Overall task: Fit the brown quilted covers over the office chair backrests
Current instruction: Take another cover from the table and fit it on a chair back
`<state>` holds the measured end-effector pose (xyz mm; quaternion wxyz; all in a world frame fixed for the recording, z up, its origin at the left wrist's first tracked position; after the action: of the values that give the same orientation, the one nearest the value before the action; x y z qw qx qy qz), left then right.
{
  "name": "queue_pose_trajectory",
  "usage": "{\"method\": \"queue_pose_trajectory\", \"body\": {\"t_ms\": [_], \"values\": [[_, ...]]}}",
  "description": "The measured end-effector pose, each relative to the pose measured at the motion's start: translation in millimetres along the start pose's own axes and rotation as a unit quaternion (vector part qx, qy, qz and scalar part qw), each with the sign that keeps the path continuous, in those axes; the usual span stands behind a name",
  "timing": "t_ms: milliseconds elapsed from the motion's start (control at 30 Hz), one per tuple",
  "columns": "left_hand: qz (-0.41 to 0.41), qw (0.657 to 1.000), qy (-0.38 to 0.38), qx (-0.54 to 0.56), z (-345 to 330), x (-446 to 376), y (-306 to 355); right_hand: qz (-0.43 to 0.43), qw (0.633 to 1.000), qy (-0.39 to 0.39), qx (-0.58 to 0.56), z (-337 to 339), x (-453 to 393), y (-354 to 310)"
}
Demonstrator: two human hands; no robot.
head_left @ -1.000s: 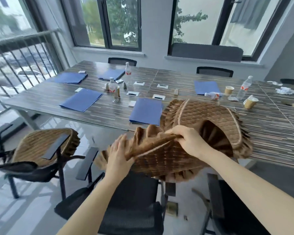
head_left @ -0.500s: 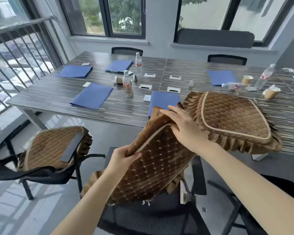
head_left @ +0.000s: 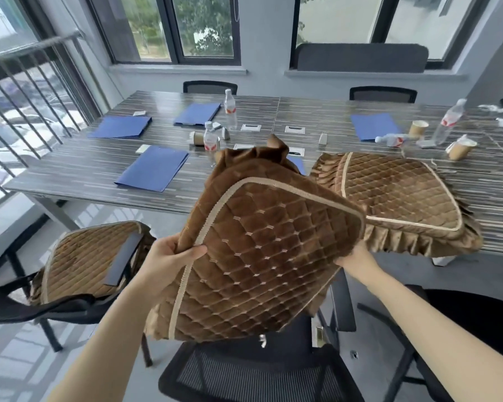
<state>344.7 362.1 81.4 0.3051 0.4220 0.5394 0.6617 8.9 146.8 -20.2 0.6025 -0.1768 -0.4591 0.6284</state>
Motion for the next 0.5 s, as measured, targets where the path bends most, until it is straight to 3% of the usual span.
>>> {"method": "queue_pose_trajectory", "body": {"t_ms": [100,167,300,500], "values": [[0.005,0.999,-0.011,0.04,6,4,9,-0.117,0.982,0.027,-0.142,15,-10,24],[0.0,0.997,-0.018,0.076,8,5,12,-0.151,0.962,0.008,-0.228,21,-16,32],[-0.009,0.996,0.016,0.092,15,-2,11,-0.096,0.949,-0.02,-0.298,30,-29,18],[-0.008,0.99,0.139,-0.037,32,-37,-17,-0.01,0.964,0.089,-0.25,39,-46,0]]}}
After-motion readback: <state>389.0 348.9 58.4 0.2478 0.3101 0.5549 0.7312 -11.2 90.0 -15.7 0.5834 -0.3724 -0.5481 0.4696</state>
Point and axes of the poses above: each hand's wrist, its own x-axis away from the middle knuckle, its own z-axis out of the back of the hand, y = z × x, the point moved 6 cm from there along -x, towards the middle knuckle, and after that the axes turned 4 degrees about z, right-handed, at the moved point
